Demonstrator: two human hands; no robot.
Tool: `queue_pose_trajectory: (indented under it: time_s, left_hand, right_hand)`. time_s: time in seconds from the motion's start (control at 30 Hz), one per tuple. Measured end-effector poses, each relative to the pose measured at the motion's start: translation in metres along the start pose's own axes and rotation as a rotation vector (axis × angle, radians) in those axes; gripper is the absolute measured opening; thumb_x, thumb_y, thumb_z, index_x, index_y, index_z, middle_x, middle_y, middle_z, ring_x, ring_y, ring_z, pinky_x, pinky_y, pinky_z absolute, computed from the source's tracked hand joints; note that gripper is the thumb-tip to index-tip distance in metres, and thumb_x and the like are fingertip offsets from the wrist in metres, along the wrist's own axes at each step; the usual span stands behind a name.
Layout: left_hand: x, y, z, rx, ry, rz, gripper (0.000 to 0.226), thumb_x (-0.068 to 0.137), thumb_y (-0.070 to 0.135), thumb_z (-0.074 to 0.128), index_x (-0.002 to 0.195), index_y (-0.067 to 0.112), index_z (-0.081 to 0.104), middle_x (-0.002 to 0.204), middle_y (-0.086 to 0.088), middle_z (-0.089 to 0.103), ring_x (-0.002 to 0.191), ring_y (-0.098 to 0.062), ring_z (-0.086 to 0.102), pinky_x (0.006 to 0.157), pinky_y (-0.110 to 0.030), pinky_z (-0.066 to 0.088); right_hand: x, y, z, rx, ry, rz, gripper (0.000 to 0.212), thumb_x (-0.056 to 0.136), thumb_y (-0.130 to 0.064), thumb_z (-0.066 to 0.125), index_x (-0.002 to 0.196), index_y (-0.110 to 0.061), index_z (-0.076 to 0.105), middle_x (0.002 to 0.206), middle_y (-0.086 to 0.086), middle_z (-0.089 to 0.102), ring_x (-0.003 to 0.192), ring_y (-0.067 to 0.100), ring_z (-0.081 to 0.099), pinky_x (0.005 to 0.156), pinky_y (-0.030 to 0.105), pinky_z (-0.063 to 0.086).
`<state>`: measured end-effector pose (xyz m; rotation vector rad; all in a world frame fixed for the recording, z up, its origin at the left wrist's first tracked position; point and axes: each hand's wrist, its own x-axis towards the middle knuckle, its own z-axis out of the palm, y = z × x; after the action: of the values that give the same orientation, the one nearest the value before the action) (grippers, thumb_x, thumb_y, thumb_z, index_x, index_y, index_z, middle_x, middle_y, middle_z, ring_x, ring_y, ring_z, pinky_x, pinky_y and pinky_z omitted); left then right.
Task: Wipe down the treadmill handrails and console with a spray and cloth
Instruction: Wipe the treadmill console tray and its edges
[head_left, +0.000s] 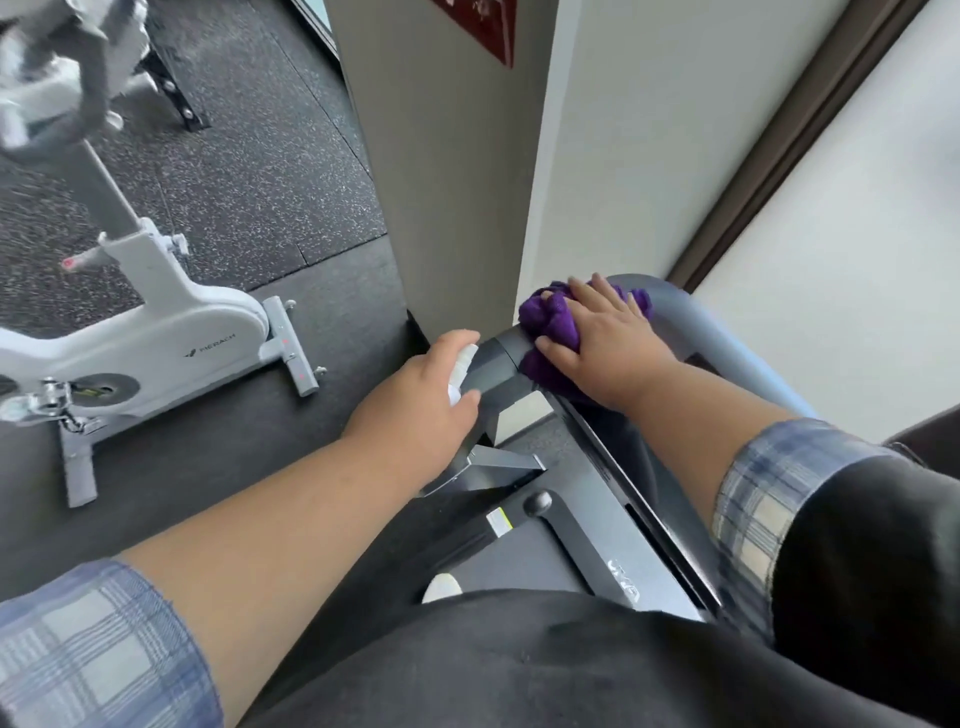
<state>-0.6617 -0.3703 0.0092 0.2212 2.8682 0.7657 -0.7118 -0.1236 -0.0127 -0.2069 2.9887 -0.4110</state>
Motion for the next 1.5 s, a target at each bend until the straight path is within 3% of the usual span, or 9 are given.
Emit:
queue_pose_trajectory:
  time_s: [0.23, 0.43, 0.57, 0.7, 0.87, 1.0, 1.17, 1.37, 1.5]
  left_hand:
    - [-0.03, -0.017, 0.002, -0.176, 0.112, -0.113, 0.051, 0.092, 0.04, 0.057, 0.133, 0.057, 0.031, 0.13, 0.01, 0.056, 0.095, -0.015, 0.053, 0.076, -0.031, 0.041]
    - [-0.044, -0.03, -0.003, -0.169, 0.195, -0.096, 0.054, 0.091, 0.034, 0.06, 0.133, 0.054, 0.032, 0.14, 0.015, 0.053, 0.112, -0.001, 0.044, 0.081, -0.017, 0.032]
    - [-0.049, -0.036, -0.004, -0.17, 0.204, -0.111, 0.053, 0.09, 0.036, 0.06, 0.133, 0.053, 0.033, 0.135, 0.014, 0.057, 0.108, -0.003, 0.045, 0.078, -0.02, 0.034]
    - [-0.041, -0.026, 0.0, -0.227, 0.177, -0.072, 0.051, 0.09, 0.04, 0.056, 0.133, 0.054, 0.033, 0.131, 0.015, 0.056, 0.1, -0.005, 0.051, 0.079, -0.027, 0.039]
    - [-0.037, -0.023, 0.001, -0.259, 0.152, -0.034, 0.051, 0.089, 0.043, 0.054, 0.133, 0.056, 0.031, 0.125, 0.018, 0.057, 0.092, 0.001, 0.048, 0.076, -0.023, 0.04]
    - [-0.038, -0.009, 0.004, -0.279, 0.104, 0.114, 0.05, 0.088, 0.039, 0.057, 0.133, 0.05, 0.037, 0.12, 0.012, 0.063, 0.101, 0.0, 0.054, 0.082, 0.001, 0.035]
    - [-0.029, 0.014, 0.012, -0.237, 0.04, 0.245, 0.054, 0.086, 0.036, 0.06, 0.135, 0.044, 0.037, 0.122, 0.008, 0.063, 0.099, -0.005, 0.059, 0.085, -0.021, 0.047]
    - [-0.013, 0.033, 0.019, -0.266, -0.023, 0.271, 0.054, 0.087, 0.037, 0.059, 0.136, 0.045, 0.038, 0.111, 0.009, 0.062, 0.095, -0.003, 0.054, 0.081, -0.01, 0.039]
    - [-0.01, 0.043, 0.027, -0.263, -0.074, 0.315, 0.055, 0.088, 0.036, 0.06, 0.137, 0.046, 0.037, 0.117, 0.009, 0.061, 0.101, -0.007, 0.057, 0.086, -0.02, 0.044]
  right_hand:
    - [0.0, -0.041, 0.012, -0.055, 0.032, -0.191, 0.075, 0.083, -0.073, 0.035, 0.142, -0.029, 0.051, 0.147, 0.003, 0.051, 0.143, 0.03, 0.035, 0.119, 0.055, 0.021]
    - [-0.015, -0.126, 0.055, -0.141, -0.028, -0.395, 0.071, 0.085, -0.06, 0.048, 0.144, -0.022, 0.051, 0.148, 0.002, 0.051, 0.142, 0.028, 0.037, 0.119, 0.052, 0.022]
    - [-0.006, -0.107, 0.049, -0.18, 0.024, -0.443, 0.07, 0.081, -0.068, 0.054, 0.138, -0.026, 0.057, 0.141, -0.001, 0.057, 0.134, 0.025, 0.046, 0.116, 0.046, 0.029]
    - [0.008, -0.053, 0.023, -0.037, 0.119, -0.28, 0.057, 0.085, -0.067, 0.047, 0.118, -0.025, 0.067, 0.123, -0.002, 0.066, 0.119, 0.025, 0.056, 0.109, 0.042, 0.037]
    - [0.025, -0.005, 0.002, -0.018, 0.133, -0.037, 0.062, 0.086, -0.065, 0.038, 0.119, -0.021, 0.066, 0.13, 0.002, 0.064, 0.131, 0.027, 0.048, 0.117, 0.044, 0.026]
    - [0.003, -0.051, 0.023, 0.035, 0.143, -0.102, 0.065, 0.083, -0.063, 0.042, 0.13, -0.022, 0.063, 0.138, 0.003, 0.06, 0.138, 0.03, 0.042, 0.12, 0.051, 0.021]
    - [-0.005, -0.062, 0.043, 0.006, 0.063, -0.299, 0.062, 0.088, -0.053, 0.06, 0.146, -0.034, 0.048, 0.15, -0.005, 0.048, 0.145, 0.022, 0.032, 0.122, 0.047, 0.017]
    - [0.001, -0.02, 0.024, -0.058, 0.034, -0.243, 0.082, 0.078, -0.063, 0.07, 0.15, -0.034, 0.043, 0.155, -0.005, 0.042, 0.147, 0.021, 0.03, 0.122, 0.045, 0.02]
    - [0.002, -0.008, 0.015, -0.073, 0.027, -0.22, 0.071, 0.09, -0.052, 0.062, 0.153, -0.036, 0.034, 0.159, -0.005, 0.035, 0.149, 0.021, 0.025, 0.122, 0.044, 0.018]
